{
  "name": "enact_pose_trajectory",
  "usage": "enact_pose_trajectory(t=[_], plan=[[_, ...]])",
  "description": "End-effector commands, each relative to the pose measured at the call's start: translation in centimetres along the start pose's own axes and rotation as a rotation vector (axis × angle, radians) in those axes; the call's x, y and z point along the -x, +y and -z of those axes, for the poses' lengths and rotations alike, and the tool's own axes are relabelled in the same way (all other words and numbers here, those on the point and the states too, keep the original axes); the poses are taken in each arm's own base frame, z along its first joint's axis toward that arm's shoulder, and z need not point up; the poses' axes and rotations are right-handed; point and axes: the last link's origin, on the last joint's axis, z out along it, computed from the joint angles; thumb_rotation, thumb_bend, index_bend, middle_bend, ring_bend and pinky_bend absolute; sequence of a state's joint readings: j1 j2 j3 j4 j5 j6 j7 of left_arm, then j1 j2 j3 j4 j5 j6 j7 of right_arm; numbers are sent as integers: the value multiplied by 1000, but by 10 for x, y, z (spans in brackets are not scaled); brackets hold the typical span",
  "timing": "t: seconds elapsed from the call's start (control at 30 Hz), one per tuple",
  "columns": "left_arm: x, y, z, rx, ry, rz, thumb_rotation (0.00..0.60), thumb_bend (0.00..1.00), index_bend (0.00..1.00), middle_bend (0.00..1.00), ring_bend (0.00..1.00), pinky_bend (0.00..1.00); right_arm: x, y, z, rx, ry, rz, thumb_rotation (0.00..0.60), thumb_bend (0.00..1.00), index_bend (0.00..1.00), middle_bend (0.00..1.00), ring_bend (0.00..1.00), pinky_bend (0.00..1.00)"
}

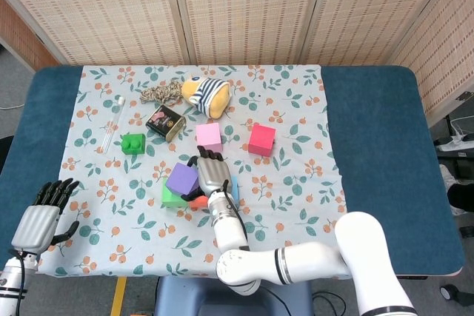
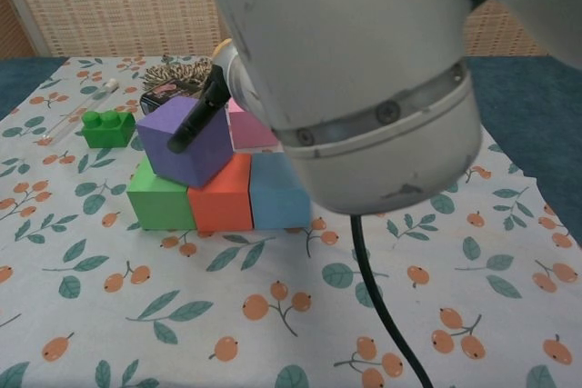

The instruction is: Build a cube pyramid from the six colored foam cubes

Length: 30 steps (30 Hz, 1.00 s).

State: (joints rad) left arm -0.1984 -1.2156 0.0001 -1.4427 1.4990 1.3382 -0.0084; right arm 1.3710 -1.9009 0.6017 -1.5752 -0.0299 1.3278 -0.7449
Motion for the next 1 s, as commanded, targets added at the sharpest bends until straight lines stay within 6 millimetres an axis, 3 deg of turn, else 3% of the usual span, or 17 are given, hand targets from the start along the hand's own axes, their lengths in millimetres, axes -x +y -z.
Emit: enact_pose_trajectory(t=[0.03,0.27,0.5,0.63,1.0], plan=[[0,1,0,1,0,0,600,353,0,35,0,46,-1,0,1,-2,3,-1,541,119,388,0,0,42],[-1,0,1,-1,6,-1,600,353,0,35,0,46,-5,0,3,-17,2,-21,550,231,415,0,0,50],[0,0,1,-6,9,-15,600,351,0,35,0,46,-20,9,7,-96,-42,-12,600,362,447,26,0,60],[1,1,1,-11,13,-26,600,351,0,35,0,46,-32,22,9,-137,-50,50,600,380,458,28,0,59],[7,5,-2,-22,9,-55,600,352,0,35,0,46,-40,41,2,-218,-124,18,600,390,485,32,0,68]])
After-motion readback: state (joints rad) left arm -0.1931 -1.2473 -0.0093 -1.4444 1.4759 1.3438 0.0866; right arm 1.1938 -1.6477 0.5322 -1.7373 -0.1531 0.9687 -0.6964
